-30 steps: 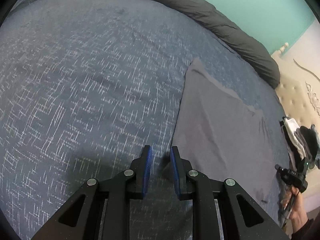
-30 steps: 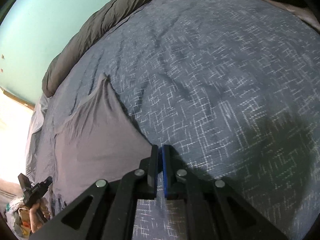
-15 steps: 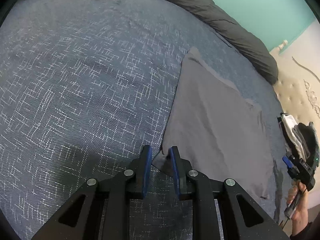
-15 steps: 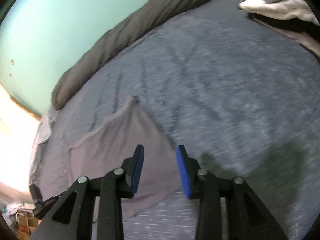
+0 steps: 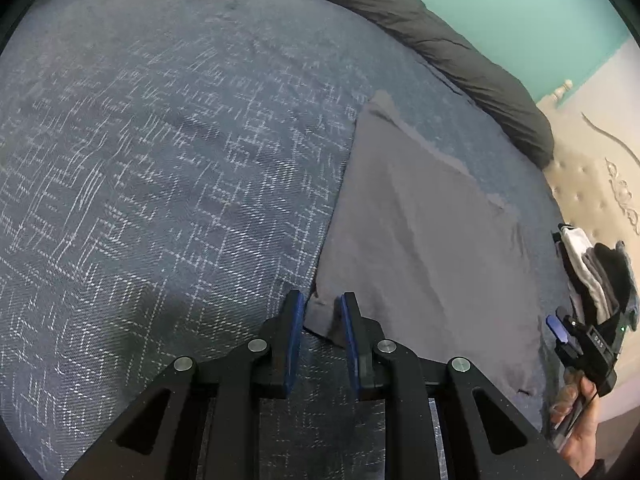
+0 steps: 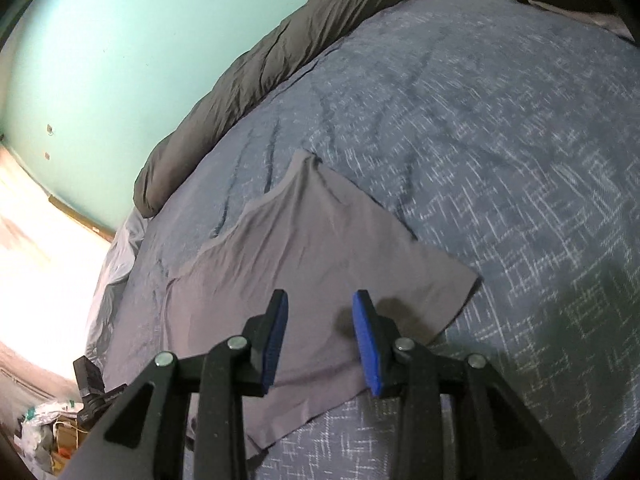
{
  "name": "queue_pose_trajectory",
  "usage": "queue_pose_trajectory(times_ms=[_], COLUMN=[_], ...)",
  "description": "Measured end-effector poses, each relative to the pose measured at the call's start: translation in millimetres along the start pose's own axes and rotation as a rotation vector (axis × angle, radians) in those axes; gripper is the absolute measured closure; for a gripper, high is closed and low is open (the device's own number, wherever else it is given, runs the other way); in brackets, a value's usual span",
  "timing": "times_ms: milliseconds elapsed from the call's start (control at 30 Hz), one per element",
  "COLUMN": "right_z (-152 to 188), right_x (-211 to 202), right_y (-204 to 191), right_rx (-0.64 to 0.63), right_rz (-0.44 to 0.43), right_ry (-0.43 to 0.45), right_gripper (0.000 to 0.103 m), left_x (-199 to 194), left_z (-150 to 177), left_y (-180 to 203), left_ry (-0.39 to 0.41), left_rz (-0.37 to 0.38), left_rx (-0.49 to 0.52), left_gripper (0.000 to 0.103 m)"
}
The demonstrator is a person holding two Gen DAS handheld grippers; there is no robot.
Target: Fold clothes
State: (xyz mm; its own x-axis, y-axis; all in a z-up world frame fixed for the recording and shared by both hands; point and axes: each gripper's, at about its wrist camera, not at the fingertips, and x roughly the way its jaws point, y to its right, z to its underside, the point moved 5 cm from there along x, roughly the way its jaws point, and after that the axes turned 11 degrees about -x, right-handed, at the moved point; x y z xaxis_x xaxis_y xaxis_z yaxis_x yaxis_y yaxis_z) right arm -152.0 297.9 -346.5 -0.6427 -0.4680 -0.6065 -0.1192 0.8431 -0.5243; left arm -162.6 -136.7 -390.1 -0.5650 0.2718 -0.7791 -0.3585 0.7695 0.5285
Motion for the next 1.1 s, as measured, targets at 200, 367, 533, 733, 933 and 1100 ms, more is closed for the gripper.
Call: queue_pose_trajectory(times_ms=[200,367,533,733,933,1100], right_z=[-8,-9,-17,-25,-36,-47], right_x=[13,23,15,3,-10,-23], right_y=[-11,-9,-3,6,24,34], right_rx=[-0.056,-0.040,-0.033,-0.017,0.037,0.022], right_rz=[-0.022,-0.039,-0.039,-0.062,-0.065,-0.040], right_ry=[0.009,0.006,0.044,0.088,0.125,0.149], right_gripper=[0.068,0.068,0.068,0.068,0.068,0.068], left_x=[-4,-12,-21,-30,-19,-15], left_z=[0,-5,-7,-8,2,16], left_y=[3,12,30,74,137,218], left_ry=[0.021,0.059,0.080,0.099,0.057,0.014], left_rz=[0.031,0.043,0.076,0.077,0.071,0.100], left_rx=[-0.019,-0.005,0.003,0.077,0.167,0.274], left_gripper=[0.098,0.099,0.099,0.099,0.099,0.099])
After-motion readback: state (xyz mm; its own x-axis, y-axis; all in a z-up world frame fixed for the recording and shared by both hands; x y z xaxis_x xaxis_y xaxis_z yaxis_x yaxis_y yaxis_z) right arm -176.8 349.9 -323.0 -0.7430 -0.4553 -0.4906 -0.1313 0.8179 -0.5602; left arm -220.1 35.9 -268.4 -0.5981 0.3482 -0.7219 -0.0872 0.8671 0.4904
